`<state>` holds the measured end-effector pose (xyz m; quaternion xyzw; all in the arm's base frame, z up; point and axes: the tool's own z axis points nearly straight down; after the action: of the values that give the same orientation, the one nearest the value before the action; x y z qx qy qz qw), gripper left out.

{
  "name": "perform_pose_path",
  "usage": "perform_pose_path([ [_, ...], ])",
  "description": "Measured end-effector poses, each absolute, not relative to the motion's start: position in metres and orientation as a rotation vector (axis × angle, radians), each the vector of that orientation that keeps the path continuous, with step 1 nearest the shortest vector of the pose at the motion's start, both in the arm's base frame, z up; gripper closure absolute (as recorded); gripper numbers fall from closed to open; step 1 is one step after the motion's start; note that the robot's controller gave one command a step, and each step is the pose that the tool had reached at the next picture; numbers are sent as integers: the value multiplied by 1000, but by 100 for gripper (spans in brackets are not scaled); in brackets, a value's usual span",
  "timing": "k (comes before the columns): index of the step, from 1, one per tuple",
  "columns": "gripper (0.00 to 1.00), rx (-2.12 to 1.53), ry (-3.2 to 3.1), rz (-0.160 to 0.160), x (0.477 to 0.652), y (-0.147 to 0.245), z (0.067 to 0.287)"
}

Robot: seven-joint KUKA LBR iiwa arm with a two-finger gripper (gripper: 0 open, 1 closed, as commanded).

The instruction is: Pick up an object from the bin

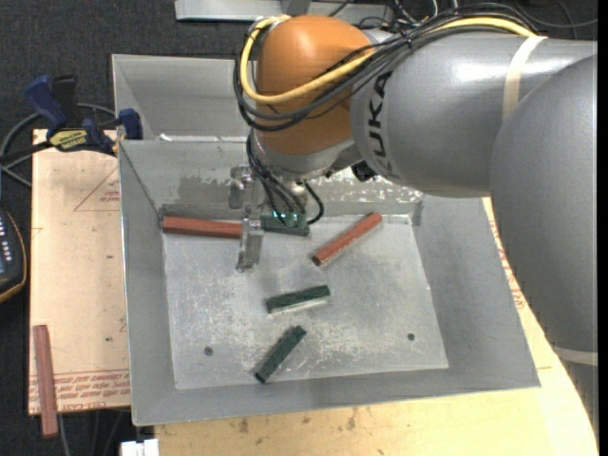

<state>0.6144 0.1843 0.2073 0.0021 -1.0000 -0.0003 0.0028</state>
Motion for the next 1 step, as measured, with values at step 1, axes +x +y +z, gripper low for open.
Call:
perform_pose_path([
  [1, 0, 20, -3145, 2, 642, 118, 197],
])
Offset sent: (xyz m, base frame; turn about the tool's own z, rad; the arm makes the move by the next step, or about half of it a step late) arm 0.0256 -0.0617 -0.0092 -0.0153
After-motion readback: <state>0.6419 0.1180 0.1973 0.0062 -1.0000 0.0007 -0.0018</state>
